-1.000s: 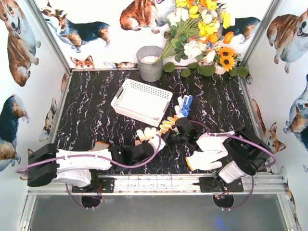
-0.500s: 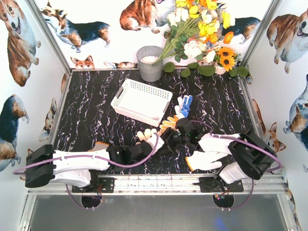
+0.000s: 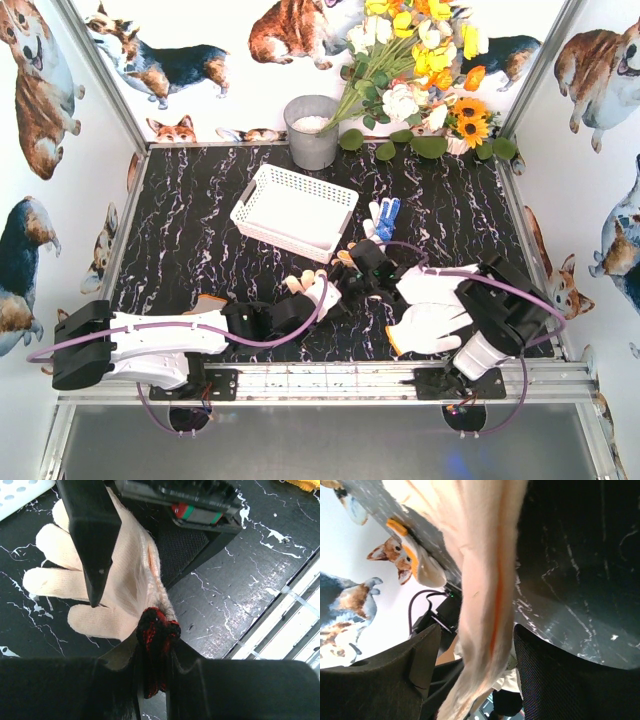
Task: Put the gloves into the storage basket
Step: Pick up the glove from the center of the board.
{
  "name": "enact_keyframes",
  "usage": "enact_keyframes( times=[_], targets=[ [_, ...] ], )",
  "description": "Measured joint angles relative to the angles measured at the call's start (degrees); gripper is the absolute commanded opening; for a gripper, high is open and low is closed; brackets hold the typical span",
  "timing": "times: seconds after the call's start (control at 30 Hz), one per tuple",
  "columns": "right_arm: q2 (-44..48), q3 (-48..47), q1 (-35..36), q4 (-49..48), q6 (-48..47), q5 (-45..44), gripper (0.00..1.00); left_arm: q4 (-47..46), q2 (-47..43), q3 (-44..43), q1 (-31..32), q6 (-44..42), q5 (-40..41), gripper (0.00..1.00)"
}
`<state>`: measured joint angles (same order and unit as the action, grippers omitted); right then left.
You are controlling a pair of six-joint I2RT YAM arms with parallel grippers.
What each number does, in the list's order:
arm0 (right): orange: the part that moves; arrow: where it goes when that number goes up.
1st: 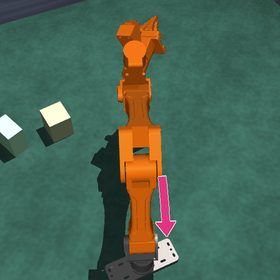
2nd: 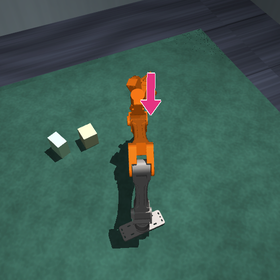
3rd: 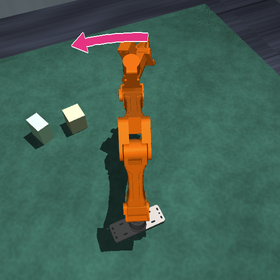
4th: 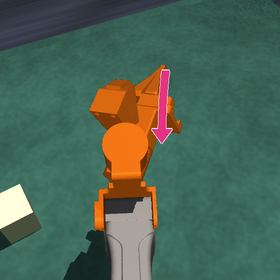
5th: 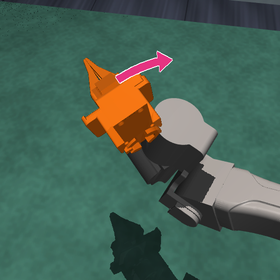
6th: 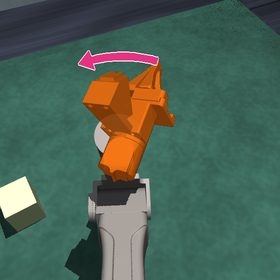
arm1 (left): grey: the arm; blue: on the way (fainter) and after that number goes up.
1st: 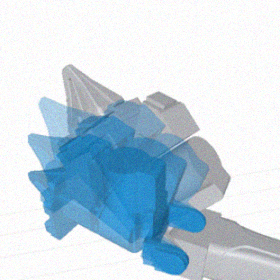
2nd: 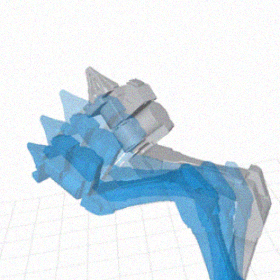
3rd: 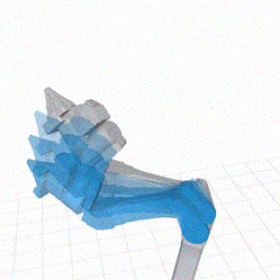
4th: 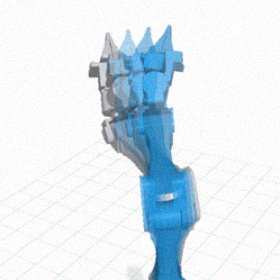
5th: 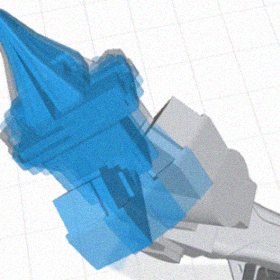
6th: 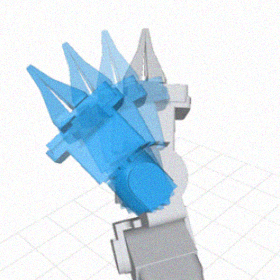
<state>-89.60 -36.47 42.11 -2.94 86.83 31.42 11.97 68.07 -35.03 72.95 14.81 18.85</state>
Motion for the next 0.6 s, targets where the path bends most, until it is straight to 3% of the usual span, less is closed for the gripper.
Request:
enact_keyframes(
  times=[0.13,0.4,0.47,0.6],
  targets=[
    [-3.23,-0.26,0.87,-0.15,-1.16,0.00,0.59,-0.22,0.00,0.00,0.00,0.46,-0.15,0.00],
    [-4.63,-1.25,1.46,0.15,-4.85,-0.13,0.43,-0.42,-0.22,0.00,0.00,1.51,-1.11,0.00],
    [-4.63,-2.08,1.49,0.37,-7.02,0.02,0.38,-0.70,-0.68,0.00,0.00,1.75,-1.60,0.00],
    [-4.63,-2.51,1.64,-0.55,-9.46,0.50,0.17,-1.38,-1.70,0.00,0.00,2.16,-1.90,0.00]
  ],
)
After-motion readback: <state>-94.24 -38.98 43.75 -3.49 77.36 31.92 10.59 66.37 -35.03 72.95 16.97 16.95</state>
